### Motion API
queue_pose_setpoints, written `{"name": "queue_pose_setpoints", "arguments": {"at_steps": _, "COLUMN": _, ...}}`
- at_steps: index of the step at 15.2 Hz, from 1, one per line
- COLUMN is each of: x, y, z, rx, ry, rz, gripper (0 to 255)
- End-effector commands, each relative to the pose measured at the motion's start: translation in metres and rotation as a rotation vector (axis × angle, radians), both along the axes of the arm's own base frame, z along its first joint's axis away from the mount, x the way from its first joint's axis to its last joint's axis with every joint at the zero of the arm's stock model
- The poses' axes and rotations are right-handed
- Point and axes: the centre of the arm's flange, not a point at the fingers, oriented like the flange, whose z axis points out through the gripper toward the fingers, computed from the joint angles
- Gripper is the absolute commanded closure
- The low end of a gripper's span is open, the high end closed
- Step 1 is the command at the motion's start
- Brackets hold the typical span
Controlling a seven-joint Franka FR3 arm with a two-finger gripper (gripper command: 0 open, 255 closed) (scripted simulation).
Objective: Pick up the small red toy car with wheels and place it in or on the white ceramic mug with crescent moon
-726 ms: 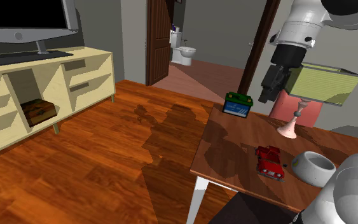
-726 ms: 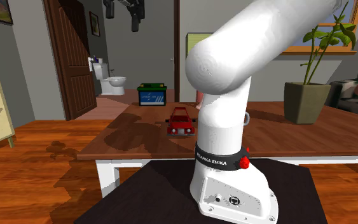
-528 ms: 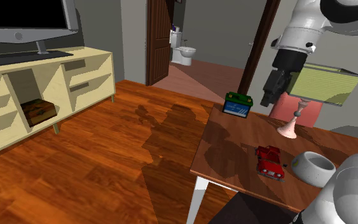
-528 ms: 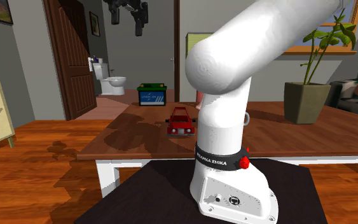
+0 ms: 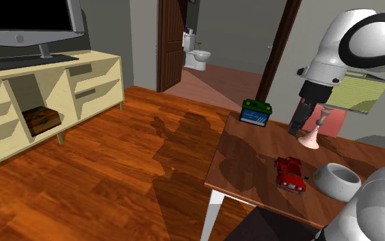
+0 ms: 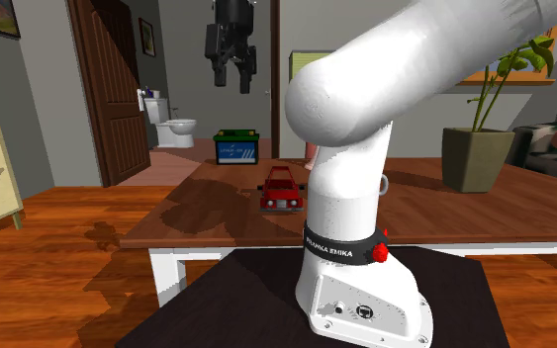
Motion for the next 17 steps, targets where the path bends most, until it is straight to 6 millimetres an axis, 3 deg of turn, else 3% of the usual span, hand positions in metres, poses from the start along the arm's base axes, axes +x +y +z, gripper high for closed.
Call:
{"name": "queue_pose_setpoints", "arguments": {"at_steps": 1, "x": -0.006, "y": -0.015, "z": -0.021, "rx": -0.015, "ry": -0.006, "rz": 0.018, "gripper": 0}}
{"name": "queue_pose_setpoints", "arguments": {"at_steps": 17, "x": -0.044, "y": -0.15, "z": -0.163, "rx": -0.125, "ry": -0.046, "rz": 0.138, "gripper": 0}}
